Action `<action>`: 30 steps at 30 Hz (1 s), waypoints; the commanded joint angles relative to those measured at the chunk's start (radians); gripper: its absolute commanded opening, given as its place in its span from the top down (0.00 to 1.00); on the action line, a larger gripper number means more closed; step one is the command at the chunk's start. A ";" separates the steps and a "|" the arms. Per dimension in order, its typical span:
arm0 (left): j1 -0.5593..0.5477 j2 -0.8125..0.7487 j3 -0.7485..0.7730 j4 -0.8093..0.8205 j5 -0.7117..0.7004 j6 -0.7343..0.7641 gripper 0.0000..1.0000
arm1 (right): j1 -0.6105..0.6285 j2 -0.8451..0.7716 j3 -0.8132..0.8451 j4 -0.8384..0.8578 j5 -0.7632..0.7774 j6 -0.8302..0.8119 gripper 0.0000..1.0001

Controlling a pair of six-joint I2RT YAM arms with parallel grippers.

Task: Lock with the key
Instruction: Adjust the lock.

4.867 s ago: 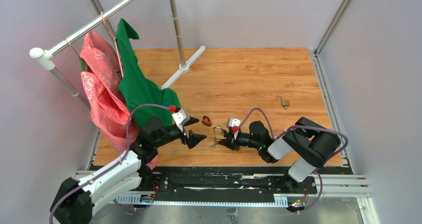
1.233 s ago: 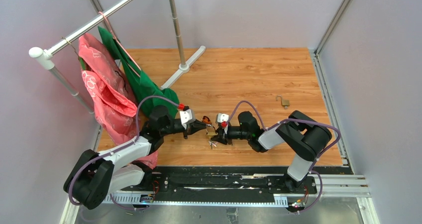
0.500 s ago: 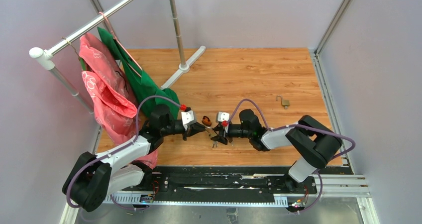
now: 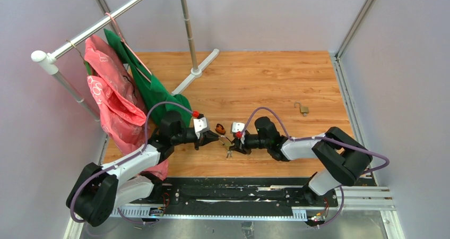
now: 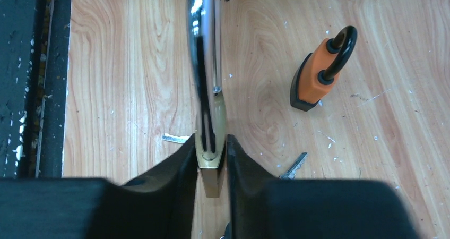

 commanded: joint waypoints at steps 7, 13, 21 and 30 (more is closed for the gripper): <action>-0.003 -0.020 0.021 -0.010 0.005 -0.042 0.58 | 0.005 -0.013 0.017 0.029 -0.026 0.025 1.00; 0.035 -0.042 0.020 0.003 0.049 -0.048 0.25 | -0.009 -0.126 0.038 0.043 -0.065 0.077 1.00; 0.054 -0.047 0.035 0.002 0.162 -0.033 0.22 | -0.014 -0.326 0.071 -0.064 -0.102 0.122 1.00; 0.022 -0.047 0.083 0.017 0.096 -0.069 0.35 | -0.015 -0.394 0.131 -0.038 -0.095 0.150 1.00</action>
